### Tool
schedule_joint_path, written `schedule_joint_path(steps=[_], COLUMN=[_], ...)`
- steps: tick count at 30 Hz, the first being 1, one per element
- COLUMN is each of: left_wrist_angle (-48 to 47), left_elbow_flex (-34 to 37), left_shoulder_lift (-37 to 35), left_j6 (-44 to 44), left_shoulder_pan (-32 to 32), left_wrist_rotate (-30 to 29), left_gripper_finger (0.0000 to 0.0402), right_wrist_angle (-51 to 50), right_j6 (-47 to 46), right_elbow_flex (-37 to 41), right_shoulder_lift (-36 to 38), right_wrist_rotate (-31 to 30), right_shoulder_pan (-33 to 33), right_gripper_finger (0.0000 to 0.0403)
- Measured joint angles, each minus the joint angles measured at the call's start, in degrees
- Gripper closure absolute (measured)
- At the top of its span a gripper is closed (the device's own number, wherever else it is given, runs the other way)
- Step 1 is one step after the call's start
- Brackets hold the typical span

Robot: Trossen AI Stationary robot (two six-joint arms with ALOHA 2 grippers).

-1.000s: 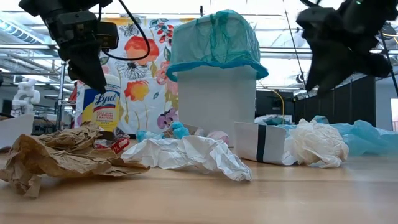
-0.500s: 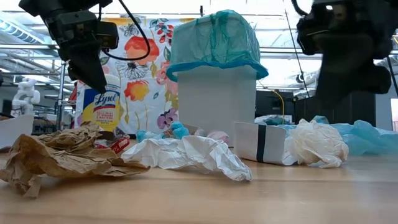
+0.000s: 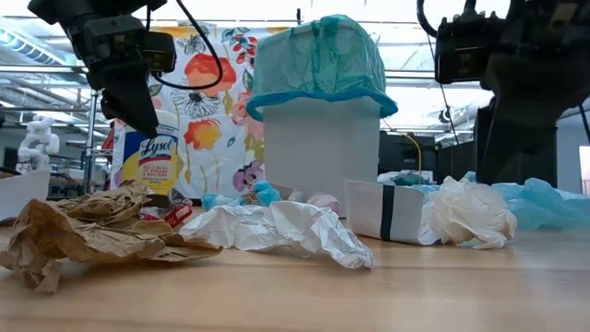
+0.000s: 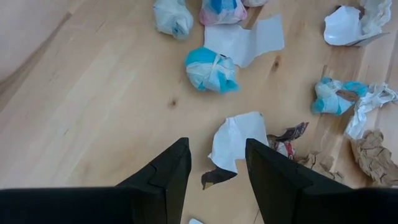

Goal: Place trash/remove bag and relplace
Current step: Put the top white napkin into the trash bin

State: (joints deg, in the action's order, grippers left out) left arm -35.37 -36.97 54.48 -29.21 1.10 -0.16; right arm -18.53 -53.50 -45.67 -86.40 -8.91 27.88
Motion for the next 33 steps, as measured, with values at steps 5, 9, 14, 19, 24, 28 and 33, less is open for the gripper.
schedule_joint_path(steps=[5,9,14,19,24,28,33], left_wrist_angle=[0.36,0.46,0.51,0.67,0.7,0.77,1.57], left_elbow_flex=[0.0,0.0,0.0,0.0,0.0,0.0,0.0], left_shoulder_lift=[0.0,0.0,0.0,0.0,0.0,0.0,0.0], left_j6=[-0.03,-0.37,-0.38,-0.38,-0.39,-0.37,-0.37], left_shoulder_pan=[0.0,-0.01,-0.01,0.0,-0.01,-0.01,-0.02], left_wrist_rotate=[0.0,0.0,0.0,0.0,0.0,0.0,-0.02], left_gripper_finger=[0.0244,0.0244,0.0244,0.0244,0.0244,0.0244,0.0244], right_wrist_angle=[0.82,0.89,-2.4,-17.26,-36.83,-50.75,-60.15], right_j6=[2.32,1.66,-0.05,-3.4,-7.63,-12.52,-13.21], right_elbow_flex=[0.0,0.0,-1.2,-5.55,-14.45,-24.62,-36.59], right_shoulder_lift=[-2.41,-2.96,-1.5,3.62,9.83,13.3,15.27], right_wrist_rotate=[0.03,0.31,1.63,1.67,-1.53,-12.0,-24.86], right_shoulder_pan=[-0.07,-0.07,-0.04,-0.04,-0.02,-0.05,-2.23], right_gripper_finger=[0.0266,0.0329,0.0391,0.04,0.0402,0.0402,0.0402])
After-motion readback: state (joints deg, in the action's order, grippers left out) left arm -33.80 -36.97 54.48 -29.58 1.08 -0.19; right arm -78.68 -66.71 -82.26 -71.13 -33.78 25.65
